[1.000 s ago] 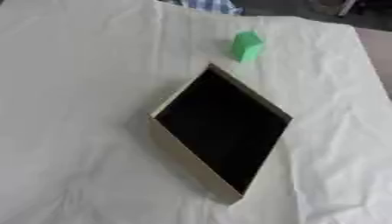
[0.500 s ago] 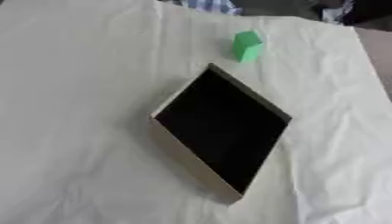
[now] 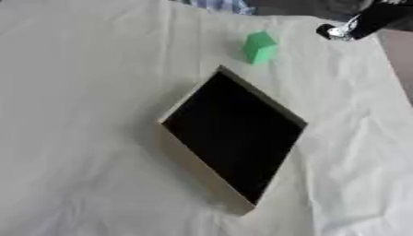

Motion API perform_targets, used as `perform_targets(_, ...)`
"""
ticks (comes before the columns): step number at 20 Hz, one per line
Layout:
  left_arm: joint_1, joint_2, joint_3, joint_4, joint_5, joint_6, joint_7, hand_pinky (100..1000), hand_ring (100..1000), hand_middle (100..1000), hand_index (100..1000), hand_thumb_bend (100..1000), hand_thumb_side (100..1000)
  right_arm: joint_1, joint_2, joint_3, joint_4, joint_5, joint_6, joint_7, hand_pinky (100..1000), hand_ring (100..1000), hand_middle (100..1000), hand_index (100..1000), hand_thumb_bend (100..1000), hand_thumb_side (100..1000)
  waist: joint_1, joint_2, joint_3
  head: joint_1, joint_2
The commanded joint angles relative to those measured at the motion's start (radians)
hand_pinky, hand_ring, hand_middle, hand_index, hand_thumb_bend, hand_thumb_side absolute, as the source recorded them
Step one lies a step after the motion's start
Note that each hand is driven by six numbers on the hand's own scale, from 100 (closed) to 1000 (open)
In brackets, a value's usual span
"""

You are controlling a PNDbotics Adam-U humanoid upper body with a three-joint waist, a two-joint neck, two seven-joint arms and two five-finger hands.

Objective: Pick up objects on the table and place them in the box.

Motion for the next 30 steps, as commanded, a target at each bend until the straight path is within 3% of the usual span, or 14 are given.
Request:
perform_targets(1, -0.006, 0.016, -0.003, -0.018, 0.005, 0.003, -0.002, 567, 695, 667, 791, 100, 620, -0.029, -0.018, -0.003, -0.022, -0.018, 0.011, 0.006, 858, 864, 869, 1000, 260, 366, 0.005, -0.016, 0.002, -0.004, -0.007)
perform_targets(14, -0.015, 0.016, -0.008, -0.018, 0.006, 0.003, -0.010, 565, 693, 666, 790, 100, 632, -0.062, 0.041, 0.034, 0.005, 0.004, -0.008, -0.015, 853, 857, 860, 1000, 263, 365, -0.009, 0.007, 0.038, -0.034, -0.028)
perform_targets(30, -0.027, 0.024, -0.018, -0.018, 0.005, 0.006, -0.021, 560, 688, 663, 789, 100, 646, -0.063, 0.042, 0.031, 0.003, 0.091, -0.033, -0.036, 873, 884, 893, 1000, 321, 339, -0.040, 0.035, 0.095, -0.072, -0.061)
